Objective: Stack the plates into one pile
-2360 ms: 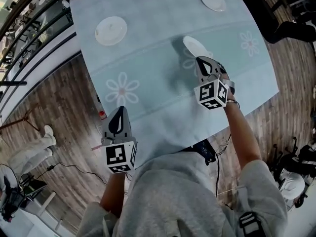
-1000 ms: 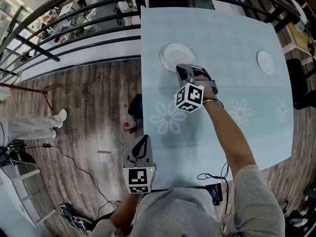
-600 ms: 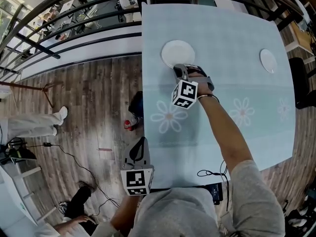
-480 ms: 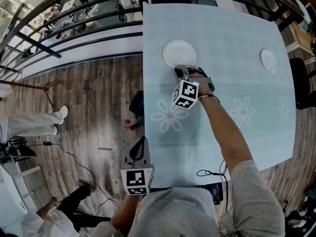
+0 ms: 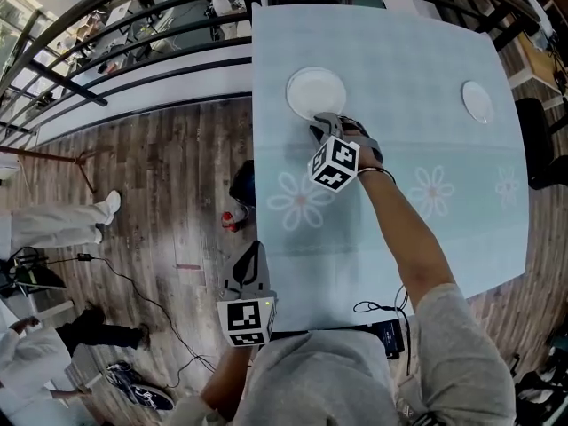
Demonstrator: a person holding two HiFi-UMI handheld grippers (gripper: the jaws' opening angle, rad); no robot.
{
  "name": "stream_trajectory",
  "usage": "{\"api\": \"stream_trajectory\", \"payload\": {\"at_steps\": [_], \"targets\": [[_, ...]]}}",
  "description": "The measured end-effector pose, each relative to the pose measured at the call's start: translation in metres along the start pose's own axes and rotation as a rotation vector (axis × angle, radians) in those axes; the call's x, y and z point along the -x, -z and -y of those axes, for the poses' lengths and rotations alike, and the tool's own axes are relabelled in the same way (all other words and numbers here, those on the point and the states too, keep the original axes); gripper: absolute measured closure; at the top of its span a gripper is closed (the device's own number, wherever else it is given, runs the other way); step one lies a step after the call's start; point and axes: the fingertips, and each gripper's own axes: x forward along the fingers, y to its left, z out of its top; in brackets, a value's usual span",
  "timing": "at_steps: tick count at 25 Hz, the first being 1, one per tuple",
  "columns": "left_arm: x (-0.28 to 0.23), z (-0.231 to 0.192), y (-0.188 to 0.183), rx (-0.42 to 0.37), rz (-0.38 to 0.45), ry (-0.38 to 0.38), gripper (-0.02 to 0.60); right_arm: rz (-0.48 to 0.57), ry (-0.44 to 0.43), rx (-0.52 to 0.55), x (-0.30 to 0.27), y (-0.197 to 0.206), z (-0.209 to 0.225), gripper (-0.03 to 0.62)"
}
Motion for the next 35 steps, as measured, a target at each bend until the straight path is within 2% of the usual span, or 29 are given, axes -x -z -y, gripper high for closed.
{"api": "stream_trajectory", "payload": {"at_steps": [8, 9, 12, 15, 18, 23, 27, 31, 35], "targets": [[-0.003, 0.014, -0.017, -0.036, 0.041, 0.067, 0.566, 0.098, 0.081, -0.142, 0.081, -0.006, 0.020, 0.500], [-0.001, 0.018, -0.017, -0.042, 0.044, 0.084, 0.566, 0.106, 0.088, -0.175, 0.098, -0.002, 0.019, 0.501], [0.000, 0.025, -0.027, -0.072, 0.074, 0.129, 0.566, 0.130, 0.095, -0.276, 0.150, 0.008, 0.018, 0.554], [0.002, 0.037, -0.037, -0.098, 0.112, 0.185, 0.565, 0.131, 0.128, -0.347, 0.206, 0.023, 0.018, 0.560], [0.009, 0.053, -0.035, -0.128, 0.132, 0.261, 0.566, 0.130, 0.200, -0.459, 0.264, 0.047, 0.001, 0.560], [0.024, 0.068, -0.029, -0.156, 0.143, 0.340, 0.566, 0.075, 0.325, -0.601, 0.344, 0.086, -0.033, 0.560], [0.037, 0.081, -0.021, -0.185, 0.155, 0.379, 0.565, 0.001, 0.380, -0.690, 0.382, 0.124, -0.069, 0.560], [0.039, 0.087, -0.031, -0.175, 0.168, 0.399, 0.565, -0.051, 0.438, -0.725, 0.399, 0.144, -0.070, 0.560], [0.041, 0.094, -0.032, -0.179, 0.175, 0.401, 0.566, -0.065, 0.451, -0.729, 0.401, 0.154, -0.070, 0.560]]}}
